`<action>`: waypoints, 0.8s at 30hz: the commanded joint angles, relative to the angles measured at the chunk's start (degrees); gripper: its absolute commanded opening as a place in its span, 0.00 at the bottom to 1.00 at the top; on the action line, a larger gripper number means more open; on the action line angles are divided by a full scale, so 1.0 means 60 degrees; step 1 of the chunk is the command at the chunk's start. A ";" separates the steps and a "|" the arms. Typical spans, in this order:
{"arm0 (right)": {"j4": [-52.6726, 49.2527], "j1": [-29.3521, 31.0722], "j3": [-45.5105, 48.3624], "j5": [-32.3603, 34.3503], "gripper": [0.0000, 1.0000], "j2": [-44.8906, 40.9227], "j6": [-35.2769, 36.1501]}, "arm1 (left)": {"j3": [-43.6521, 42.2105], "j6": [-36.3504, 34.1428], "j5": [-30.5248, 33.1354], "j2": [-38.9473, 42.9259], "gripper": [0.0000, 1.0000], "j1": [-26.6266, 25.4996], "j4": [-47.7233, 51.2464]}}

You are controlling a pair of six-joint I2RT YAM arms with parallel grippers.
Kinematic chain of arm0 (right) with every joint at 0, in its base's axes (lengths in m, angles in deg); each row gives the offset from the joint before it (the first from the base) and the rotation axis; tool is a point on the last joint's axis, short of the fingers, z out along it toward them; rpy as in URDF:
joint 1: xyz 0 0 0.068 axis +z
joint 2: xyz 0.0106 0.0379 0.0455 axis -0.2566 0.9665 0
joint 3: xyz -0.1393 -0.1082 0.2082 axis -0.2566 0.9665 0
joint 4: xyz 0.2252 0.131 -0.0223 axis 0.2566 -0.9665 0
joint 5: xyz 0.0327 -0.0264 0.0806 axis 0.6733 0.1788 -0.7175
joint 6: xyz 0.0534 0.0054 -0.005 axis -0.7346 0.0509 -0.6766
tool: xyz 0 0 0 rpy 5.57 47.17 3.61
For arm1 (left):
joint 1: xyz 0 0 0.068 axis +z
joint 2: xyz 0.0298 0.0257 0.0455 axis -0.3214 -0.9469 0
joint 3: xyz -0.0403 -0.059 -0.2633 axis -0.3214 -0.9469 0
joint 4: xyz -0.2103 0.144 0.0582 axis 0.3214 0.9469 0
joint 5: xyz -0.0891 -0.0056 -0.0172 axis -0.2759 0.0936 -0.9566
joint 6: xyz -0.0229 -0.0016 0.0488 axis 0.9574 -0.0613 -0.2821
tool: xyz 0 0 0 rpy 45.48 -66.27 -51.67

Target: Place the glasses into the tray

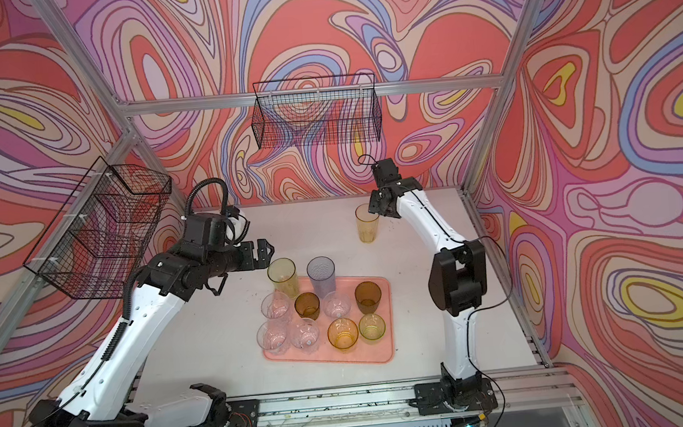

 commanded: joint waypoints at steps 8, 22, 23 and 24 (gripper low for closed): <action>0.0510 -0.0129 -0.0138 -0.0026 0.38 0.0619 -0.0183 | -0.0165 0.0391 0.0054 0.0181 1.00 0.0046 0.0344; 0.0797 -0.0129 0.0340 -0.0296 0.26 0.0424 0.0022 | -0.1086 0.0748 0.0195 0.0367 1.00 0.0039 -0.0024; 0.0789 -0.0121 0.0349 -0.0342 0.25 0.0413 0.0037 | -0.1148 0.0772 0.0212 0.0390 1.00 0.0037 -0.0075; 0.0797 -0.0125 0.0356 -0.0377 0.24 0.0411 0.0057 | -0.1220 0.0815 0.0241 0.0420 1.00 0.0045 -0.0133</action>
